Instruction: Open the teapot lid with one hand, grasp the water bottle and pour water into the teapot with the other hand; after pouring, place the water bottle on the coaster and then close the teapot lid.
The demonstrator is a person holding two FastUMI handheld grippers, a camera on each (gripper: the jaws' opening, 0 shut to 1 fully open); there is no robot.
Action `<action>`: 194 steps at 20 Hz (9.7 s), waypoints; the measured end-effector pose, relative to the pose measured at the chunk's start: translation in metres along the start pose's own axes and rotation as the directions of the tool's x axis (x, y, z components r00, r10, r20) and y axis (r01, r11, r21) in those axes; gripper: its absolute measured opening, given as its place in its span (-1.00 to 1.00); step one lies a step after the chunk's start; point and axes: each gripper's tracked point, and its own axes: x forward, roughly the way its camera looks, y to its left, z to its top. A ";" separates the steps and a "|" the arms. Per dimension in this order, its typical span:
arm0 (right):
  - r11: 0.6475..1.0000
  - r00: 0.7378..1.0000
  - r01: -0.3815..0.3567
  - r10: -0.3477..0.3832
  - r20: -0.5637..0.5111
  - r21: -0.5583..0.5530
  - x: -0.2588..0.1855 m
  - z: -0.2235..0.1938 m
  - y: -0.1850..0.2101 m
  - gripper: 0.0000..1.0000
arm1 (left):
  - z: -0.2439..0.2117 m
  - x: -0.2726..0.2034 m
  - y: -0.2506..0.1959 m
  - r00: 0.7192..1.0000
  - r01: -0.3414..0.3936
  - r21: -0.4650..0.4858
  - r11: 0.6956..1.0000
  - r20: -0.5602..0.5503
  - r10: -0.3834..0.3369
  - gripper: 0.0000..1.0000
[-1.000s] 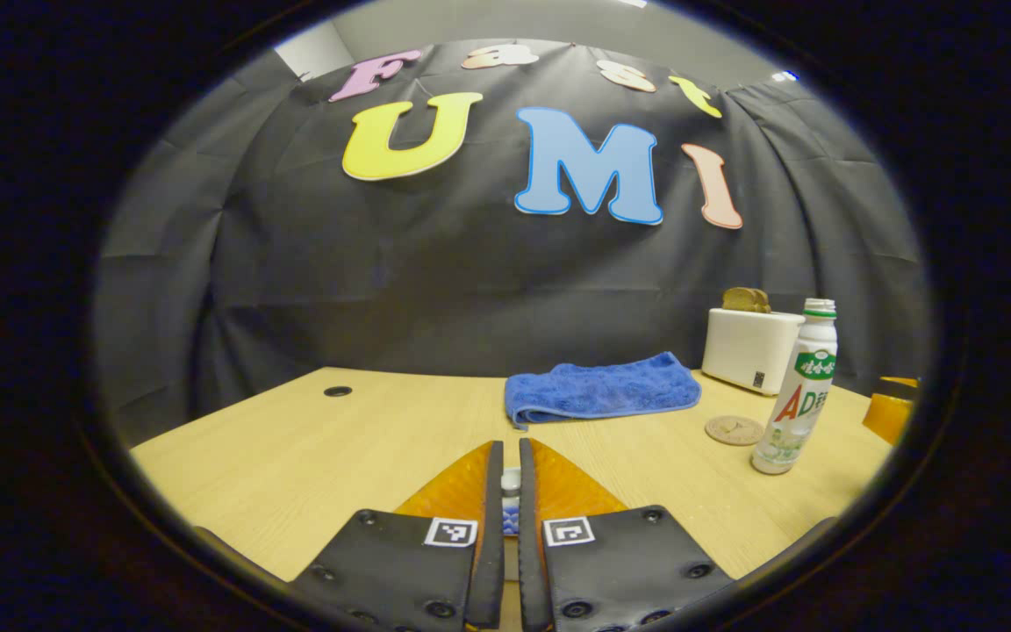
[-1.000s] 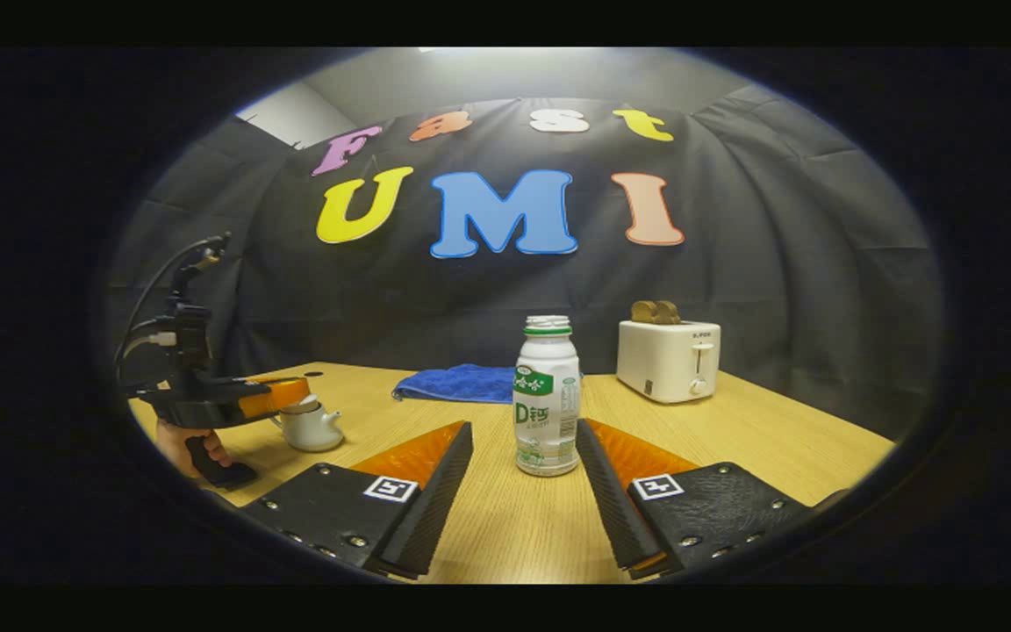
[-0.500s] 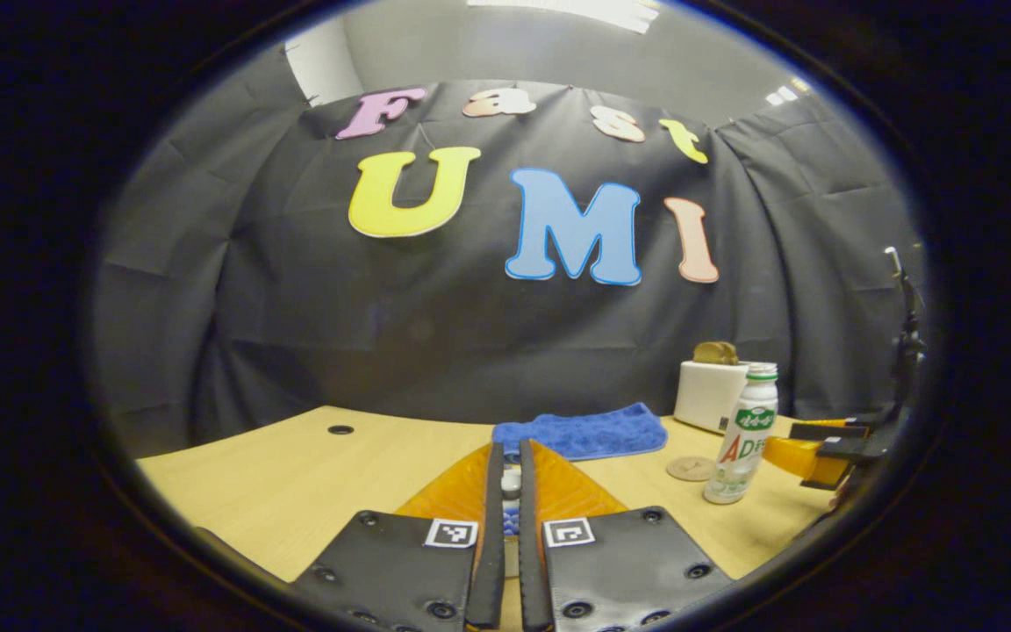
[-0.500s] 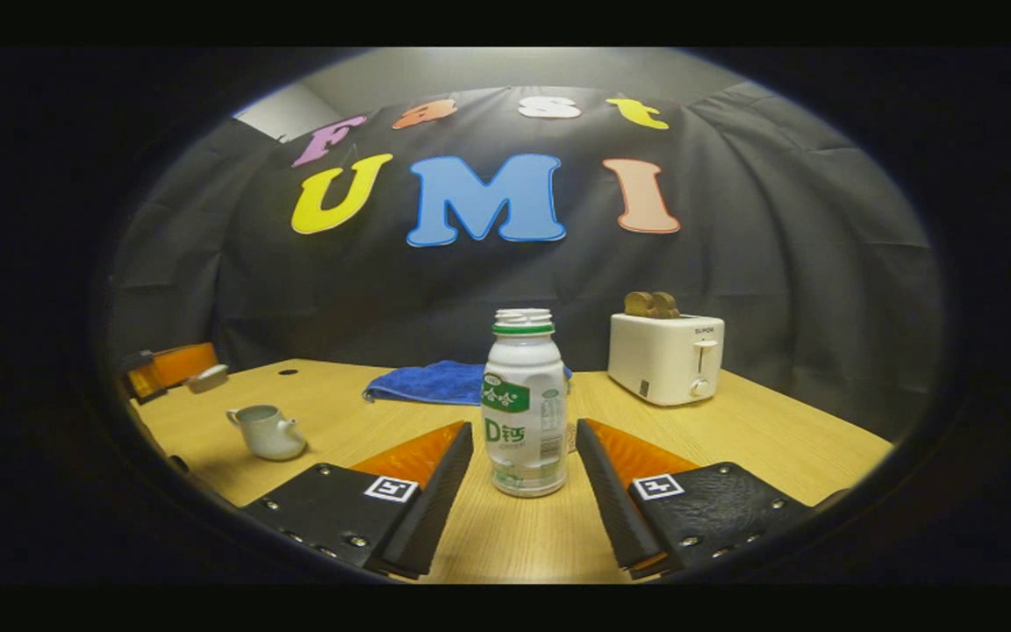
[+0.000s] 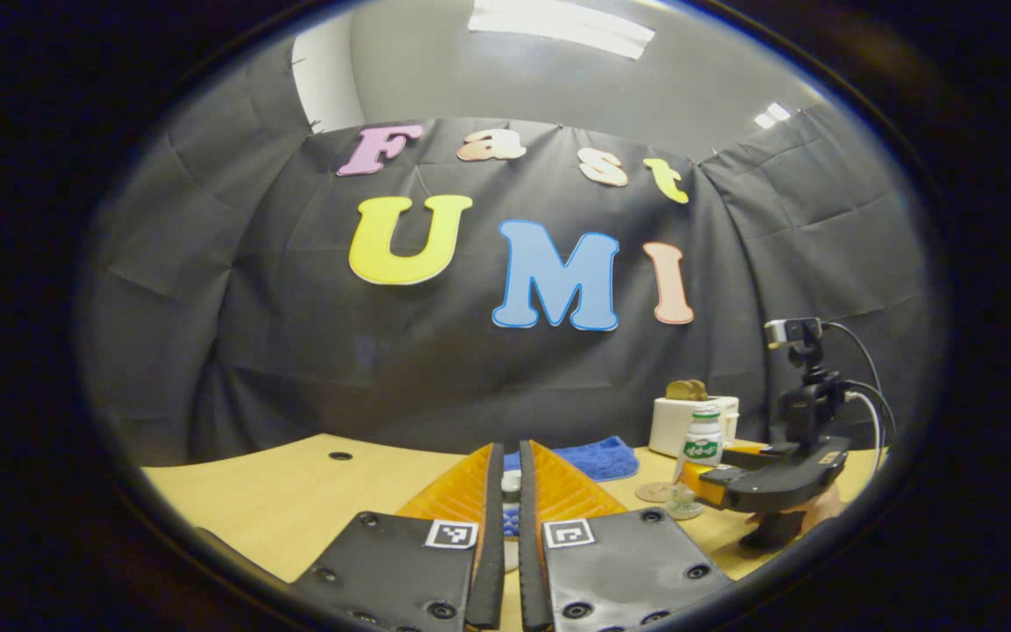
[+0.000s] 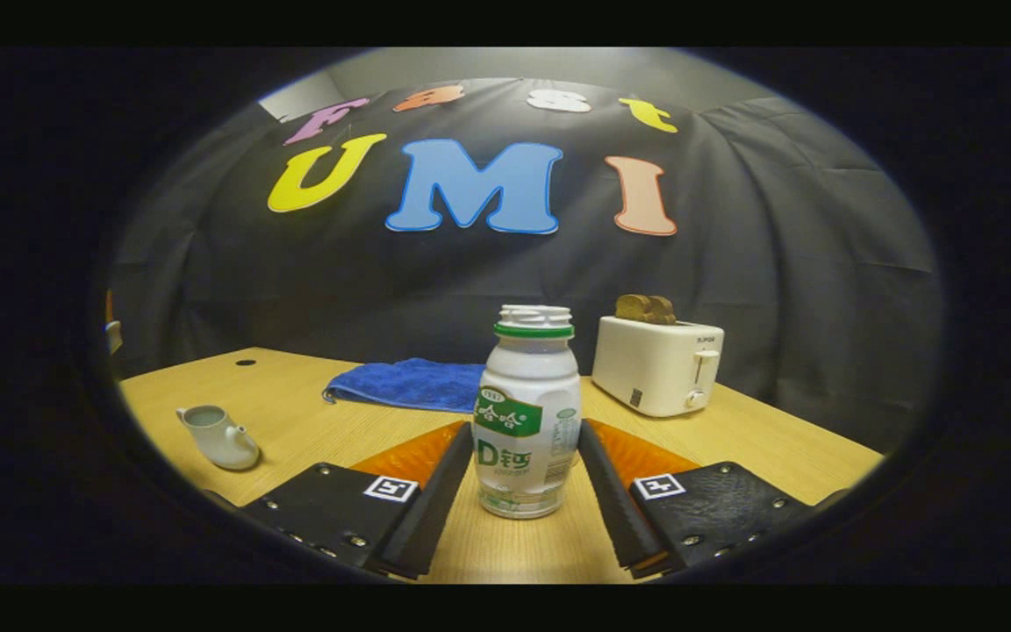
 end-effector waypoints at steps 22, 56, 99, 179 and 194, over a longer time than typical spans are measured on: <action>0.971 0.996 -0.075 0.062 -0.062 -0.229 0.007 -0.005 0.023 0.48 | -0.012 -0.098 -0.017 0.997 0.074 0.039 0.996 -0.041 -0.072 -0.65; 0.351 0.979 -0.048 0.203 0.026 -0.935 -0.004 0.005 0.138 0.44 | -0.030 -0.165 0.021 0.999 0.036 0.005 0.999 -0.035 -0.036 -0.65; -0.192 0.951 0.196 0.275 0.139 -0.962 -0.001 0.042 0.170 0.44 | -0.032 -0.167 0.032 0.998 0.027 0.011 1.000 -0.060 -0.026 -0.65; 0.609 0.951 -0.146 0.304 0.059 -0.780 -0.003 0.027 0.141 0.44 | -0.017 -0.074 0.031 0.999 0.035 -0.006 0.999 -0.014 -0.035 -0.65; 0.959 0.956 -0.271 0.278 0.096 -0.087 -0.010 0.057 0.039 0.44 | -0.092 0.090 0.025 0.983 0.037 0.054 0.998 -0.181 -0.027 -0.73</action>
